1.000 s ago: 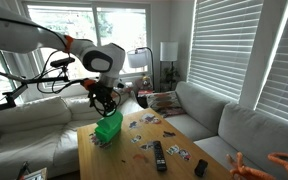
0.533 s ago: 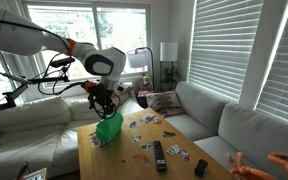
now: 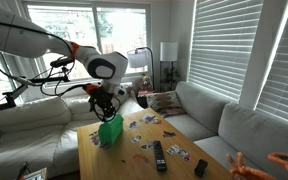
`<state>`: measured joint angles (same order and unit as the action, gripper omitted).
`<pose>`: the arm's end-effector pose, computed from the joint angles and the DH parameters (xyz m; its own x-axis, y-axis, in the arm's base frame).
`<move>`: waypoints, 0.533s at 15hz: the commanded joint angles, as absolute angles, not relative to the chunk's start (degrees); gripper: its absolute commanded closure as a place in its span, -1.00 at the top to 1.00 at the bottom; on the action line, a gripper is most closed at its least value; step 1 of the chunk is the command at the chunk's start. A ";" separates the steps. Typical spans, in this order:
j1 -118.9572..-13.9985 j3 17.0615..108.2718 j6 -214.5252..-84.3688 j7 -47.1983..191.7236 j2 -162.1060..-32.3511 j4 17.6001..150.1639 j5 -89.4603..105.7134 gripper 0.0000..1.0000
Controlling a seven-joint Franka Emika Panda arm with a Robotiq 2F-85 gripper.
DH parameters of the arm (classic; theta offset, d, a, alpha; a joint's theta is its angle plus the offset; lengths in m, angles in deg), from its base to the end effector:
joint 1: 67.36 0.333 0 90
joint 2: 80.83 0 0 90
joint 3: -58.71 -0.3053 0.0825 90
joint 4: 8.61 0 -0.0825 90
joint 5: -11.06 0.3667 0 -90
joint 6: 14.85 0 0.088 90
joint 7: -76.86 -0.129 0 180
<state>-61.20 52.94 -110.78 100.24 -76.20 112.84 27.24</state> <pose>0.4436 0.1281 0.4040 0.8133 0.5321 -0.2352 0.4339 -0.8241 -0.3641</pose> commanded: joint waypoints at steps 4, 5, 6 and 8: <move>-60.72 52.58 -109.69 97.28 -76.04 112.02 27.19 1.00; -60.72 52.59 -109.68 97.25 -75.91 111.90 27.22 1.00; -60.78 52.66 -109.63 97.33 -75.43 111.69 27.26 1.00; -60.92 52.84 -109.62 97.49 -74.35 111.19 26.97 1.00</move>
<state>-61.18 52.64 -110.78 98.77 -76.13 112.28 27.24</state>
